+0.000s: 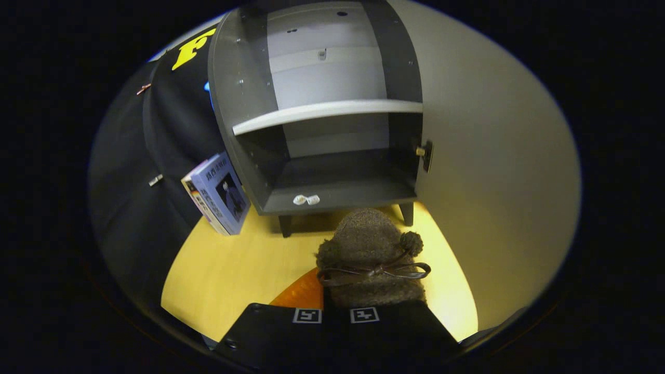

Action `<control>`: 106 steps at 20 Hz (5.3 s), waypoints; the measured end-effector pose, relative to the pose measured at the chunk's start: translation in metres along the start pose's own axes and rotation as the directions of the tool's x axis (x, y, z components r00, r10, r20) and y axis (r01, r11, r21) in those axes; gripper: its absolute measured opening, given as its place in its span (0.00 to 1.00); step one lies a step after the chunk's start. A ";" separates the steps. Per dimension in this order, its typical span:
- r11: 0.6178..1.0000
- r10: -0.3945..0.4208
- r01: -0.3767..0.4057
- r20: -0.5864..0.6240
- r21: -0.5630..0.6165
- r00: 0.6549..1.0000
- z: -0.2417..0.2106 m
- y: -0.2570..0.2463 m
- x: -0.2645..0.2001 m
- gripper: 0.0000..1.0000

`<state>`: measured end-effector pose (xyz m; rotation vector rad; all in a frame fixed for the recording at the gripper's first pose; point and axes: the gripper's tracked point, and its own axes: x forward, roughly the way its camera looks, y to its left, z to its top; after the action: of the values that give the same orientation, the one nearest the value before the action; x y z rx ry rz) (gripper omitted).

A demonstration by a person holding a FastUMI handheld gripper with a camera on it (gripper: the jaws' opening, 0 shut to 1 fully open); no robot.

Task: Open the shoe cabinet door, grab the shoes and put them into the shoe cabinet, then close the shoe cabinet door.

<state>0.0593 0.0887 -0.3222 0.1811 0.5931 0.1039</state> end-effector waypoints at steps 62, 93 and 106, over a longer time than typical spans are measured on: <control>1.000 0.011 -0.011 0.084 -0.007 0.996 0.313 0.041 0.108 0.99; 0.991 0.026 0.051 0.537 -0.128 0.843 0.162 -0.089 -0.332 0.98; 0.983 -0.176 0.181 0.471 0.036 0.864 0.224 -0.241 -0.276 0.98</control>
<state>-0.0312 -0.2197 -0.0375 0.1345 0.1161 -0.1183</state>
